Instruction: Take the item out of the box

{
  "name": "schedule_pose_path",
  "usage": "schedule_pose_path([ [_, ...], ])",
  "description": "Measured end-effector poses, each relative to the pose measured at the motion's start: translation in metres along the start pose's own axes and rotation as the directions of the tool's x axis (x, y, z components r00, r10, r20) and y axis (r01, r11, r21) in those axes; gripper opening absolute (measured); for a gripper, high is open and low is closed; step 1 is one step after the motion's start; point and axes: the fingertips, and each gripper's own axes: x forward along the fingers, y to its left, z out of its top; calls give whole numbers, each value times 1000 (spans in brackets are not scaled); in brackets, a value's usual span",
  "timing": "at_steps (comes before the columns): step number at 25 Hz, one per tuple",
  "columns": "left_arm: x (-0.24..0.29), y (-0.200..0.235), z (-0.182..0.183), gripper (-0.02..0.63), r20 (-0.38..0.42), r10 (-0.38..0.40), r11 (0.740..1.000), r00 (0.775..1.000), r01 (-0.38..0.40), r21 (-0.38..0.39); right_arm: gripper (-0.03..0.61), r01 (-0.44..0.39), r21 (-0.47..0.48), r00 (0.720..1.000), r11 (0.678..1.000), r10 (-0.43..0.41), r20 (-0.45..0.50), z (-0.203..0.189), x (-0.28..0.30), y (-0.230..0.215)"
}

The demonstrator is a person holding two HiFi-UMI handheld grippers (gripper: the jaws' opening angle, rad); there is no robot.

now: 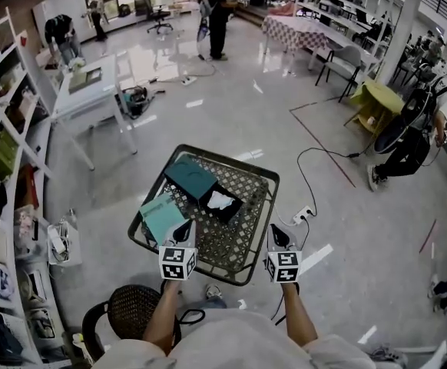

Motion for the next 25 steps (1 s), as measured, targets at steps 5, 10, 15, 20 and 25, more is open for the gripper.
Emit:
schedule_pose_path([
  [5,49,25,22,6,11,-25,1000,1000,25,4,-2,26,-7,1000,1000,-26,3,21,44,-11],
  [10,84,44,33,6,18,-55,998,998,54,7,-2,54,-12,999,998,-54,4,32,75,-18],
  [15,110,49,32,6,-9,-78,997,997,78,11,-2,57,-8,998,998,-57,-17,29,95,-20],
  [20,125,45,22,6,-39,-94,995,995,95,13,-1,43,-8,998,999,-43,-38,20,106,-19],
  [25,135,33,19,6,-59,-89,996,994,90,21,-1,-2,-22,999,1000,1,-35,23,114,-22],
])
